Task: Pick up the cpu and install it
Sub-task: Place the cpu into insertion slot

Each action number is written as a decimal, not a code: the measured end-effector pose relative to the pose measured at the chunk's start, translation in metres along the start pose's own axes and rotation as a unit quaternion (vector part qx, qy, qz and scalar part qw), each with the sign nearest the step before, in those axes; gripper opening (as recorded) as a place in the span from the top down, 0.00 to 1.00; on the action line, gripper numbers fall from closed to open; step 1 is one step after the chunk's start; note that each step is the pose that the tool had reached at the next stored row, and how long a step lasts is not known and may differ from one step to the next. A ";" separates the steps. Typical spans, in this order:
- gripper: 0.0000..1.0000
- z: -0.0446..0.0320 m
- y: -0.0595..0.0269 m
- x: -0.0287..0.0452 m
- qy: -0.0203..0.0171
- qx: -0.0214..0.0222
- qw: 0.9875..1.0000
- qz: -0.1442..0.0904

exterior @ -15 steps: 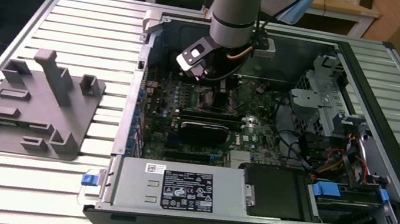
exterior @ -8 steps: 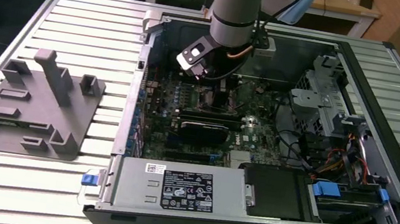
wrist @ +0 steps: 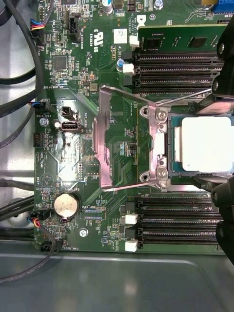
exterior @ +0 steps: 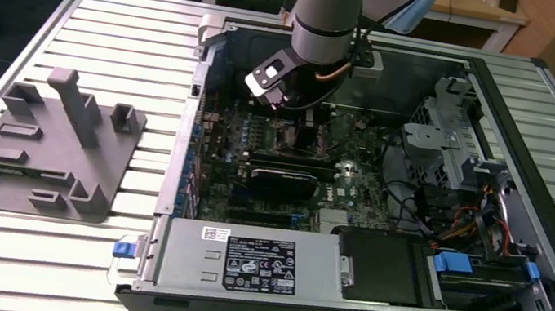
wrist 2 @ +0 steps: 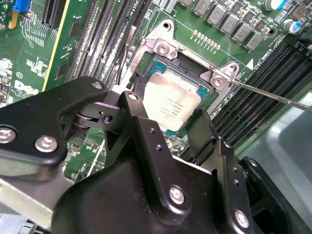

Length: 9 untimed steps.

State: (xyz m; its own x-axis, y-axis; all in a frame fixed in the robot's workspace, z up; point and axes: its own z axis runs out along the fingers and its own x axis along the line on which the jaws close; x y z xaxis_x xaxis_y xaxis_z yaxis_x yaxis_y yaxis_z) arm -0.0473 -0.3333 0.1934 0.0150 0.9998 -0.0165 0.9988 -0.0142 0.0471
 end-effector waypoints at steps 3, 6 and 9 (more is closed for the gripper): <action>0.39 0.0000 0.0000 0.0000 0.000 0.000 1.000 0.000; 0.40 0.0000 0.0000 0.0000 0.000 0.000 1.000 0.000; 0.47 -0.0002 0.0000 -0.0001 0.000 0.000 1.000 0.000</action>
State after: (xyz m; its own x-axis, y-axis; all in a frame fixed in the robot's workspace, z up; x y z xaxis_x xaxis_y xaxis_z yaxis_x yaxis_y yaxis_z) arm -0.0474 -0.3334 0.1936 0.0150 0.9997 -0.0168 0.9988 -0.0142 0.0469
